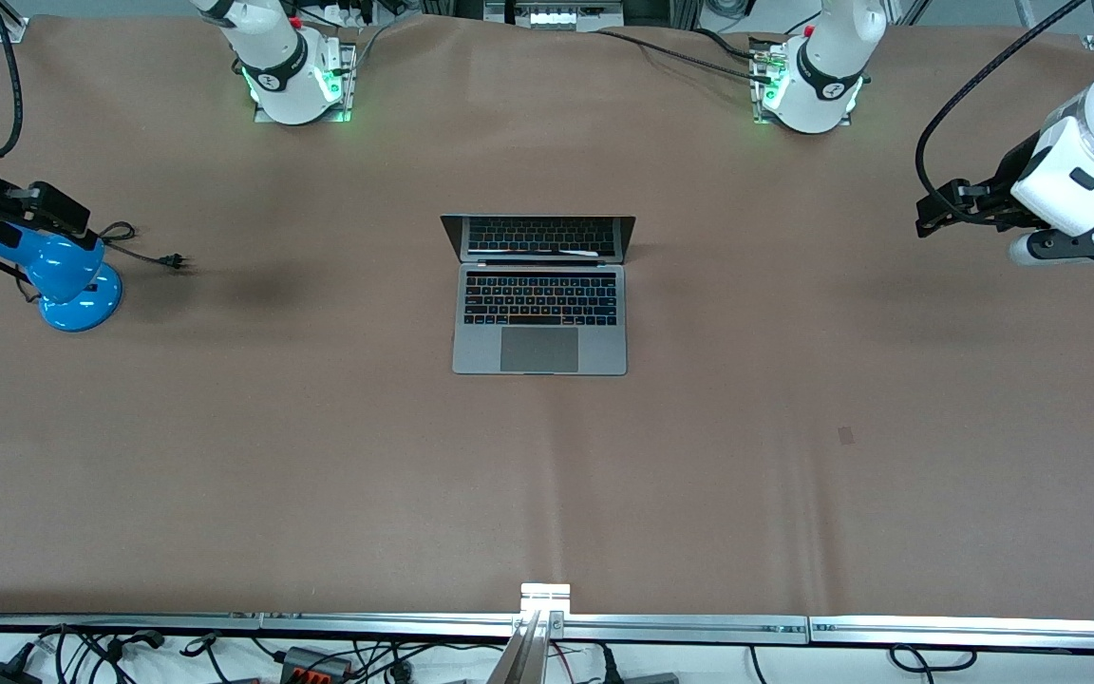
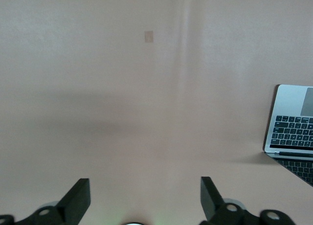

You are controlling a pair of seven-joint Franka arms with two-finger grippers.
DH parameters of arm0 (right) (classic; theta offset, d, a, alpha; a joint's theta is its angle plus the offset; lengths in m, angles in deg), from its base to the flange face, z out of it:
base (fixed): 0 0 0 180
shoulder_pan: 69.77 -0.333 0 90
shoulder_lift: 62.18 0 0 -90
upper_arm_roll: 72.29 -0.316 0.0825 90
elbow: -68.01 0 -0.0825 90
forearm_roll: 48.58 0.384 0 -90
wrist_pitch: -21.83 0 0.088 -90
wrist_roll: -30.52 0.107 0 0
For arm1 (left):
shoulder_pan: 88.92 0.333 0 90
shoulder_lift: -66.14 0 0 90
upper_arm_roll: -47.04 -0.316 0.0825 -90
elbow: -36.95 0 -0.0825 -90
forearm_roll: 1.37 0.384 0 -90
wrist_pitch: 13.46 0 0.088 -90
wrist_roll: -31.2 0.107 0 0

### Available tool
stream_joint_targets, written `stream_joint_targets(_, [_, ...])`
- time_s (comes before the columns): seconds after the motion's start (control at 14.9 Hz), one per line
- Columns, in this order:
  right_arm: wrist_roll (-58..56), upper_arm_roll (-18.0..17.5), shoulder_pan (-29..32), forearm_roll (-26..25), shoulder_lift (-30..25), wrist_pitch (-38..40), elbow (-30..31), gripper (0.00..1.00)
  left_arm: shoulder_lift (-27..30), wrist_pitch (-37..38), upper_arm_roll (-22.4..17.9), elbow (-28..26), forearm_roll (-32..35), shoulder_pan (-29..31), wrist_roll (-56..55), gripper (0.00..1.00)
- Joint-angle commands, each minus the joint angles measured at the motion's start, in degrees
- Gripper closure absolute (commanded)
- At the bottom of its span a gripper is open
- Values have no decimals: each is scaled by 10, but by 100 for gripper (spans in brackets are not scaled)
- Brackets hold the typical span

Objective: Close laptop with both arms from behind

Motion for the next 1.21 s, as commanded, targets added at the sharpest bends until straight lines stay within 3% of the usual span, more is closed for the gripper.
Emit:
stream_joint_targets(0.0, [-10,-6,6,0,0,2,0,67,-2,33,-2,9,-10,-1,7,88])
stream_joint_targets(0.07, [-13,-6,7,0,1,2,0,78,-2,40,-2,10,-10,-1,9,99])
stream_joint_targets(0.2, [-12,-6,6,0,2,3,0,100,-2,42,-1,16,-11,-2,11,100])
stream_joint_targets(0.74, [-3,-13,-12,28,22,20,7,100,0,59,0,-5,-111,-3,12,100])
stream_joint_targets(1.01, [-2,-13,-79,58,58,73,32,100,-6,24,54,-100,-214,-3,10,100])
stream_joint_targets(1.14, [-1,-13,-119,74,58,74,59,100,-5,0,101,-136,-234,-3,3,100])
